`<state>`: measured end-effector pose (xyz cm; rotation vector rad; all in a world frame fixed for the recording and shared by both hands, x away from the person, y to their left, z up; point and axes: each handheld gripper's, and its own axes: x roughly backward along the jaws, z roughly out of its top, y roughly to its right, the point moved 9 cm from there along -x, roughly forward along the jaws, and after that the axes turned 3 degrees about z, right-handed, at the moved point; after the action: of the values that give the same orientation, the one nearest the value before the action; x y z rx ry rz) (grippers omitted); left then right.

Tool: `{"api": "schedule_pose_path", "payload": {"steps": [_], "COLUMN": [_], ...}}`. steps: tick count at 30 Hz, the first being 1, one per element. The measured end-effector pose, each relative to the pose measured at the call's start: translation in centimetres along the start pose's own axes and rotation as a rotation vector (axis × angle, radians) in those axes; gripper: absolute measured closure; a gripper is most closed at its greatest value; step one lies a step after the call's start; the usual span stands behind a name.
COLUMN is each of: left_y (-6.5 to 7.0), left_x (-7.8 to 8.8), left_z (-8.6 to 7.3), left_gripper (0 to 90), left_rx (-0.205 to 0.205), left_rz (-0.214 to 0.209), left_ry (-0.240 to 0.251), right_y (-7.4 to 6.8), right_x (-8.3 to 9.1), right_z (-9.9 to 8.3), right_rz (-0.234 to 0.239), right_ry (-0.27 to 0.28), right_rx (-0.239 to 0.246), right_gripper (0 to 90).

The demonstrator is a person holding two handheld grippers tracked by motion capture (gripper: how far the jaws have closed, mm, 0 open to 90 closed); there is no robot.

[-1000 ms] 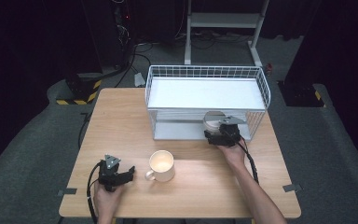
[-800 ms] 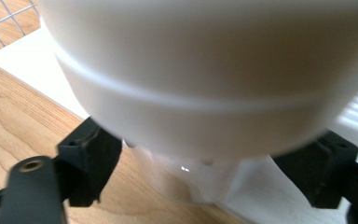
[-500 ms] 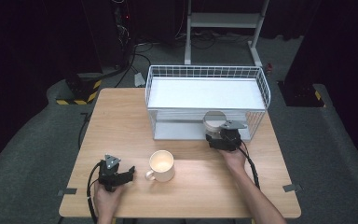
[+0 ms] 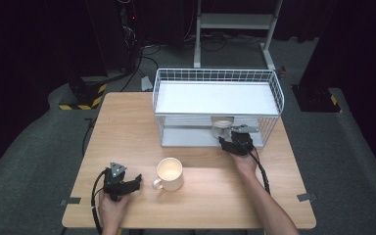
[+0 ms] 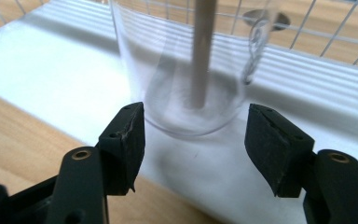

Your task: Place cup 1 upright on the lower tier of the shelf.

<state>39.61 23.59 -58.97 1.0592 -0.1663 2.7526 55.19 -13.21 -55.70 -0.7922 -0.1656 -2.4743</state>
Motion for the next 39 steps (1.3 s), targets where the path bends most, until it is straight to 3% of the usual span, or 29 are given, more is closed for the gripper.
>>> {"api": "schedule_pose_path", "payload": {"steps": [7, 16, 18, 24, 28, 33, 34, 39], "left_y": [0.0, 0.0, 0.0, 0.0, 0.0, 0.0, 0.0, 0.0], "left_x": [0.0, 0.0, 0.0, 0.0, 0.0, 0.0, 0.0, 0.0], "left_z": [0.0, 0.0, 0.0, 0.0, 0.0, 0.0, 0.0, 0.0], "left_gripper": [19.7, 19.6, 19.7, 19.6, 19.6, 19.6, 19.7, 19.6], "left_rx": [0.000, 0.000, 0.000, 0.000, 0.000, 0.000, 0.000, 0.000], "left_rz": [0.000, 0.000, 0.000, 0.000, 0.000, 0.000, 0.000, 0.000], "left_ry": [0.000, 0.000, 0.000, 0.000, 0.000, 0.000, 0.000, 0.000], "right_y": [0.3, 0.2, 0.1, 0.5, 0.5, 0.7, 0.7, 0.7], "right_x": [-0.7, -1.9, -2.0, -2.4, -2.7, -3.0, -2.9, -2.0], "right_z": [0.2, 0.5, 0.4, 0.8, 1.4, 0.7, 0.7, 0.9], "right_rz": [-0.009, -0.018, -0.016, -0.033, -0.047, -0.049, -0.051, -0.037], "right_ry": [-0.026, -0.014, -0.016, -0.025, -0.019, -0.044, -0.049, -0.039], "right_rx": [-0.017, -0.022, -0.053, -0.058, -0.043, -0.039, -0.053, -0.027], "right_gripper": [37.6, 39.6, 40.2, 41.4, 42.5, 42.2, 41.8, 38.7]}}
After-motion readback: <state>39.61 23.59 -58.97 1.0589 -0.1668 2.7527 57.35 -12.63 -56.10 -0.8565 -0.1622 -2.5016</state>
